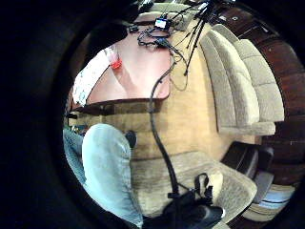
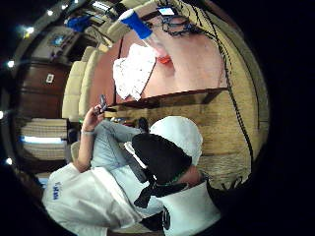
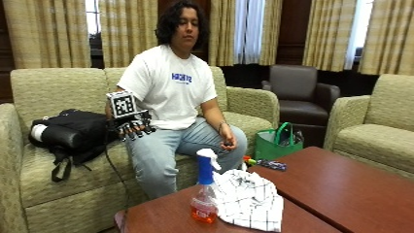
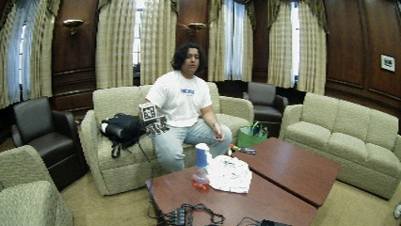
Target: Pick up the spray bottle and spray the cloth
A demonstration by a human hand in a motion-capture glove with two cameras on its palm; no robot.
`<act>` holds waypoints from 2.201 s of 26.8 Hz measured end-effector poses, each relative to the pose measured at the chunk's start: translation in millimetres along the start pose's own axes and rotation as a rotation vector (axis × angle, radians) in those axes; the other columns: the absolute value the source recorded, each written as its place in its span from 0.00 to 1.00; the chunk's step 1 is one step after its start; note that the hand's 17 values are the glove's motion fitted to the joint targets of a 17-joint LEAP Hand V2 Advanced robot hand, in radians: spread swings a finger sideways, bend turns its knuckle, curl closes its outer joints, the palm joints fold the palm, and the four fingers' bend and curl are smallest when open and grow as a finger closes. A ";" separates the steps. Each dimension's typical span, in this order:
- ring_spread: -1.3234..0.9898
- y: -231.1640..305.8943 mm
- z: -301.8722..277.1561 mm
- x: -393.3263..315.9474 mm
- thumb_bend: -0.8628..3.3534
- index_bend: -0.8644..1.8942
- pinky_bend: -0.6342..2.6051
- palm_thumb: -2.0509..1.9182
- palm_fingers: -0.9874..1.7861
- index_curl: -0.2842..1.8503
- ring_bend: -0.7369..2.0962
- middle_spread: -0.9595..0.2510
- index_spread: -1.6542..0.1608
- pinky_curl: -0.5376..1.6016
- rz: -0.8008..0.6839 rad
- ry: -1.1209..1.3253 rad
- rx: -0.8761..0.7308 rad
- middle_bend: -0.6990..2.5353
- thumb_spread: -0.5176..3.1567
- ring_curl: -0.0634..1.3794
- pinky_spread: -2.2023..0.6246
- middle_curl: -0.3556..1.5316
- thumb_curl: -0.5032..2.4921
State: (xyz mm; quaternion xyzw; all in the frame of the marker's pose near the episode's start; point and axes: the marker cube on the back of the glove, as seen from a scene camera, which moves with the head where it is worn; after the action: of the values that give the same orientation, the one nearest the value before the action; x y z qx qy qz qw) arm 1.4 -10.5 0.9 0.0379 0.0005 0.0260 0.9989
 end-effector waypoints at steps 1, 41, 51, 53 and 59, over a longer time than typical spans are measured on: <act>0.55 -1.4 0.0 0.7 0.23 0.38 0.32 0.57 0.49 0.16 0.35 0.75 0.79 0.29 0.002 -0.001 0.004 0.27 0.25 0.08 0.81 0.21 0.19; 0.53 -108.1 89.4 -35.1 0.20 0.36 0.33 0.60 0.46 0.23 0.38 0.71 0.67 0.39 0.073 -0.810 -0.217 0.28 0.38 0.21 0.85 0.33 0.26; 0.53 -150.1 120.9 -61.4 0.21 0.35 0.33 0.64 0.44 0.23 0.38 0.72 0.68 0.40 0.154 -0.867 -0.154 0.28 0.40 0.22 0.85 0.35 0.27; 0.53 -158.4 126.6 -68.4 0.21 0.35 0.33 0.65 0.43 0.23 0.38 0.72 0.68 0.40 0.171 -0.897 -0.145 0.28 0.40 0.22 0.85 0.35 0.27; 0.53 -179.1 144.2 -91.8 0.20 0.34 0.33 0.66 0.42 0.22 0.39 0.72 0.68 0.40 0.205 -1.013 -0.099 0.29 0.39 0.23 0.85 0.36 0.28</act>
State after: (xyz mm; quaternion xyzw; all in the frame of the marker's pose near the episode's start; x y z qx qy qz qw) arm -80.6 -204.5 131.0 -0.0019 -0.4879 0.1022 0.8669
